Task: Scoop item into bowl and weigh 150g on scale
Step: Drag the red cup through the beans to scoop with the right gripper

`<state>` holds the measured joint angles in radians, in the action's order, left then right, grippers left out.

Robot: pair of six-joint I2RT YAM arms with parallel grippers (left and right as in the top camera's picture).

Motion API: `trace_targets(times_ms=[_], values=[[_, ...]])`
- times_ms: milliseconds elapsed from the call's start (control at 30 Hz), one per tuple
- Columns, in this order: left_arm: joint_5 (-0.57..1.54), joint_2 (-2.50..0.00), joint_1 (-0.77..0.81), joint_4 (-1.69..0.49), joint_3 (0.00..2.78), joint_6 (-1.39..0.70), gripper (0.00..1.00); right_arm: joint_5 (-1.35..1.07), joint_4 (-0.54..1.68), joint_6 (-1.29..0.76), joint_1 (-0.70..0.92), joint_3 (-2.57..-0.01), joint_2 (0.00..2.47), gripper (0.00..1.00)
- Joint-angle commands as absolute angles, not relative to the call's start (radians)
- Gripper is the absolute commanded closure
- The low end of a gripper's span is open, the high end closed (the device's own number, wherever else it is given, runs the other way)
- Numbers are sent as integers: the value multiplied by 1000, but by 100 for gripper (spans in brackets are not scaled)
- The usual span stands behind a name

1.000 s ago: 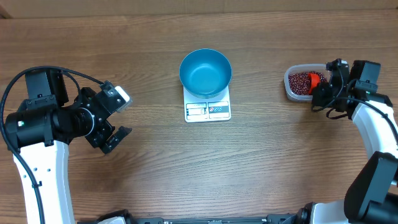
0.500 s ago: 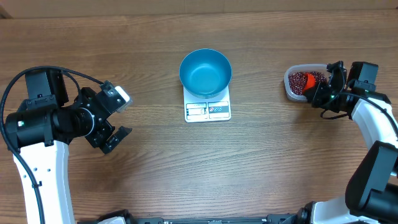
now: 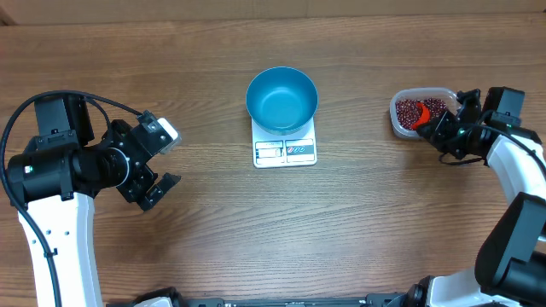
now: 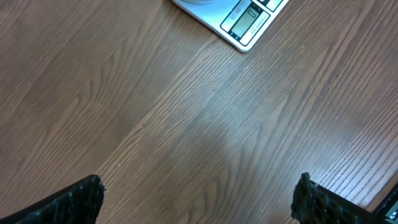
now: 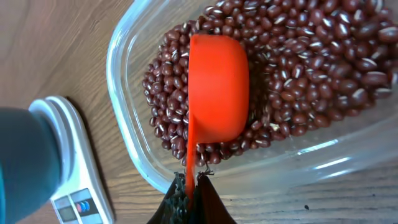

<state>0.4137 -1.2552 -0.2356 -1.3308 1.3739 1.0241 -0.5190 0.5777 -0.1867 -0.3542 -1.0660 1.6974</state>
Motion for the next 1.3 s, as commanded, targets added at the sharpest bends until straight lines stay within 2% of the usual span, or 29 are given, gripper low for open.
trace_targets(times_ms=[0, 300, 567, 733, 1267], values=[[403, -1257, -236, -1330, 1376, 1059, 0, -554, 582, -247, -375, -1079, 1718, 96], [403, -1257, -236, -1330, 1376, 1059, 0, -719, 574, -289, -411, -1079, 1816, 96], [403, -1257, -236, -1330, 1376, 1059, 0, -739, 586, -397, -482, -1079, 1818, 96], [403, -1257, -236, -1330, 1376, 1059, 0, -747, 635, -396, -506, -1079, 1820, 96], [403, -1257, -236, -1330, 1376, 1059, 0, -998, 592, -393, -580, -1079, 1820, 96]])
